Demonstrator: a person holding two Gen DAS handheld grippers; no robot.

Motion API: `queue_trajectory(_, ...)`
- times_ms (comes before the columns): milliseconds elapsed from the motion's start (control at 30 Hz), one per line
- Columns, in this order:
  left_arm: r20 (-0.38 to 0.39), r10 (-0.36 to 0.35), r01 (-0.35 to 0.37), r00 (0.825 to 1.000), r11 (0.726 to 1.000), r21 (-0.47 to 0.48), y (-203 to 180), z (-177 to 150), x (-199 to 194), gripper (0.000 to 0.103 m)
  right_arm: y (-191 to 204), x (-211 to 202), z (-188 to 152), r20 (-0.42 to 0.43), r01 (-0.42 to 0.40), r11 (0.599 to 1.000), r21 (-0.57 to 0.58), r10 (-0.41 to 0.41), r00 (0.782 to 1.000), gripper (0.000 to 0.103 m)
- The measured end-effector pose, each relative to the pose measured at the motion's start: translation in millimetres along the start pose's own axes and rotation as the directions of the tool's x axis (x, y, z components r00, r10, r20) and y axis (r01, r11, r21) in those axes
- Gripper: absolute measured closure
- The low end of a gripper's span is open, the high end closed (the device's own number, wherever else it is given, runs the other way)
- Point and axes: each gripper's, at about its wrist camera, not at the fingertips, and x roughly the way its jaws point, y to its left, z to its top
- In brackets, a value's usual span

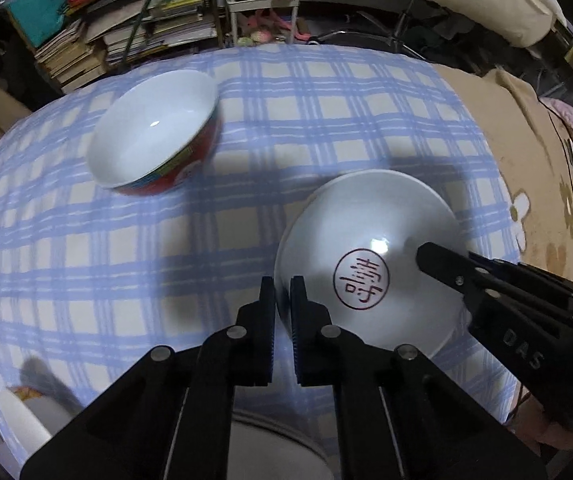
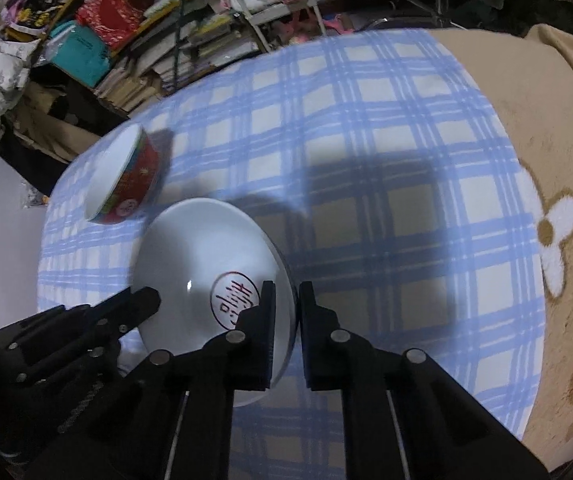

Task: Organize plates and bowls
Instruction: 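Close both grippers on the red-character bowl's rim and lift it, then carry the red-character bowl with both grippers over the large white bowl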

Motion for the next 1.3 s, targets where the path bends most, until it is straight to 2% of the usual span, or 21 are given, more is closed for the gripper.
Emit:
queue_trajectory(267,0.075,0.077,-0.073,0.994,0.996,-0.051,24,-22,-42,0.095,41,-26,-21,0.047,-0.029,0.995,-0.091,0.033,0.998,0.090)
queue_trajectory(600,0.134,0.164,-0.146,0.977,0.981,-0.131,69,-58,-92,0.095,92,-45,-44,0.062,-0.159,0.975,-0.157,0.170,0.983,0.090)
queue_trajectory(933,0.156,0.204,-0.171,0.966,0.964,-0.203,109,-94,-123,0.095,148,-36,-68,0.033,-0.194,0.947,-0.255,0.209,0.977,0.090)
queue_trajectory(1300,0.156,0.235,-0.179,0.959,0.934,-0.308,161,-149,-146,0.094,207,-36,-99,0.023,-0.228,0.902,-0.367,0.254,0.967,0.090)
